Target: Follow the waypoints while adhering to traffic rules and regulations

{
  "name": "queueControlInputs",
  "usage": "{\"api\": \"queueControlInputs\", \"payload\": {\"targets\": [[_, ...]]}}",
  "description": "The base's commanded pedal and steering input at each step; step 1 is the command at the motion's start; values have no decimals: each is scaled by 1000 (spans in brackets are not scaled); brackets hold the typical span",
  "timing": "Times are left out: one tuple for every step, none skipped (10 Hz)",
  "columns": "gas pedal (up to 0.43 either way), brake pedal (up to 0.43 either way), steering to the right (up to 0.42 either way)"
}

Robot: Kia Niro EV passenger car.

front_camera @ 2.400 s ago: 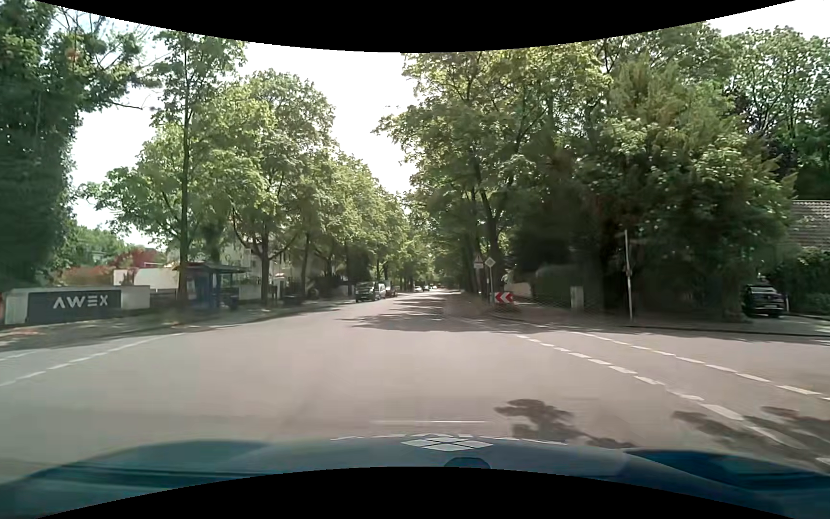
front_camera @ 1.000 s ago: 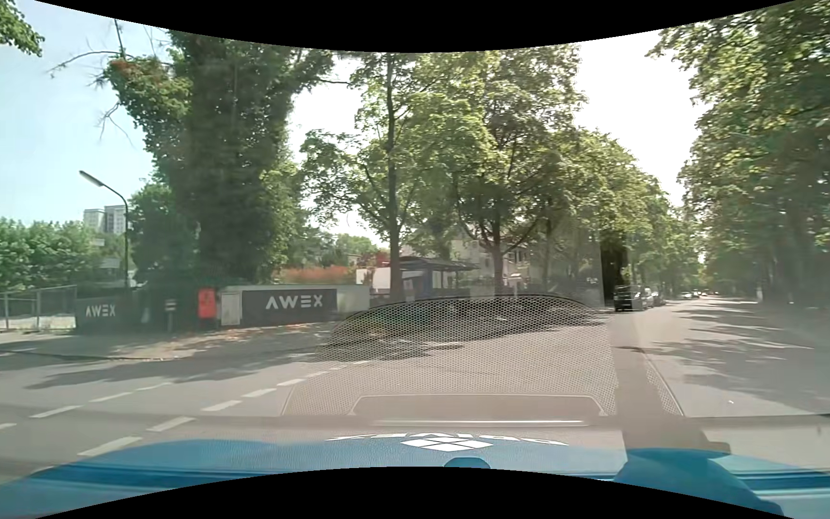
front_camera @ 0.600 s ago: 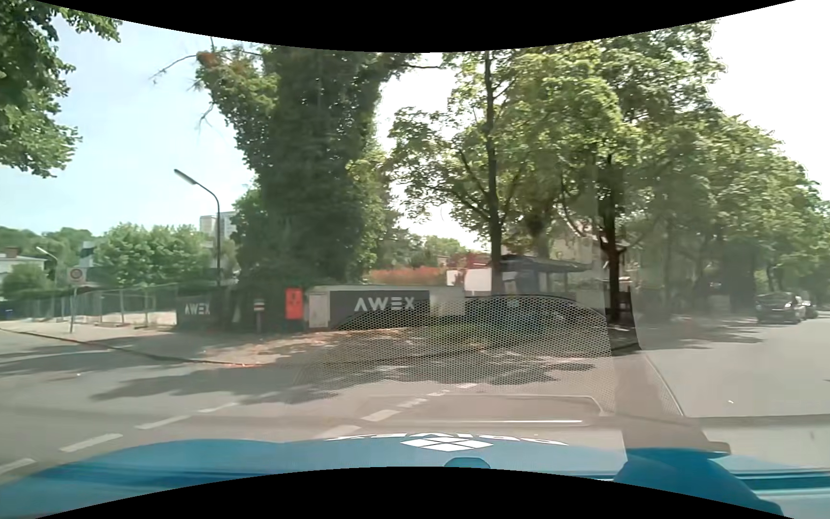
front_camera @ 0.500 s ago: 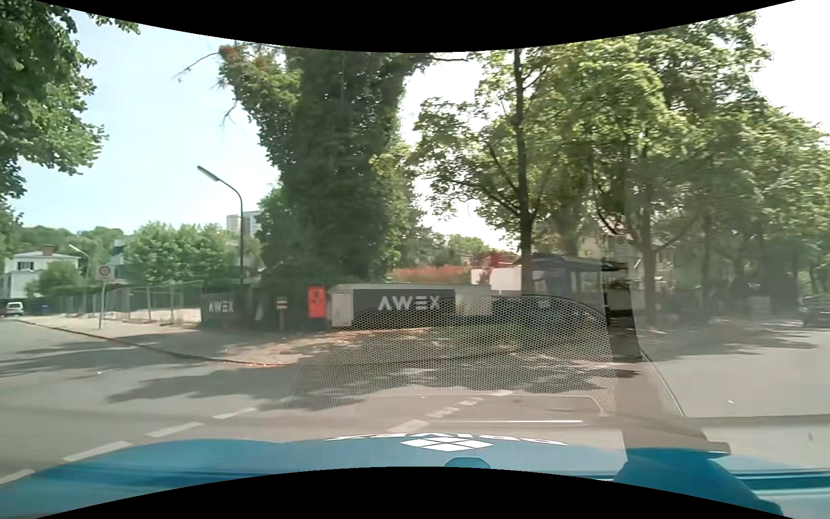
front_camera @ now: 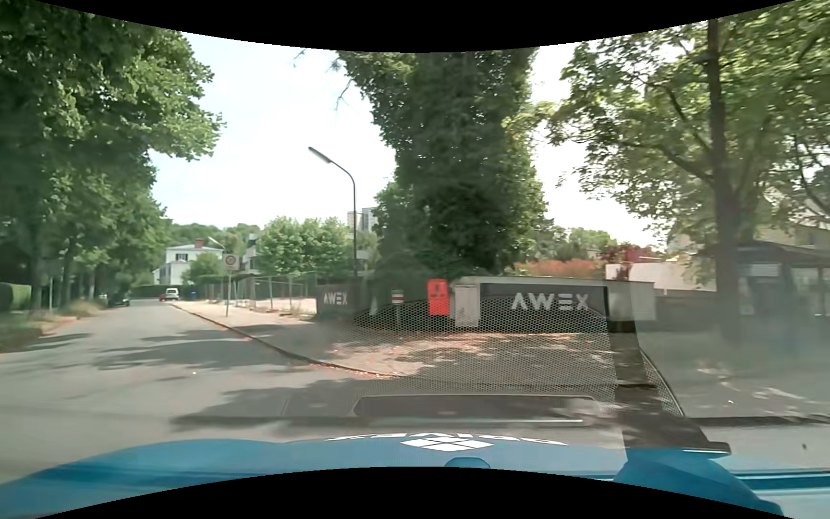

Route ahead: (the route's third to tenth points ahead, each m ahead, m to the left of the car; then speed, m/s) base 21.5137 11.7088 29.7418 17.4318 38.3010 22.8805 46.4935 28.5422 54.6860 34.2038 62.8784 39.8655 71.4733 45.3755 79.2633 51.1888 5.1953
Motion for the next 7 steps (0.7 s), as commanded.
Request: {"api": "queueControlInputs", "payload": {"targets": [[177, 0, -398], [177, 0, -375], [177, 0, -350], [169, 0, -326], [169, 0, -310], [169, 0, -294], [169, 0, -287]]}}
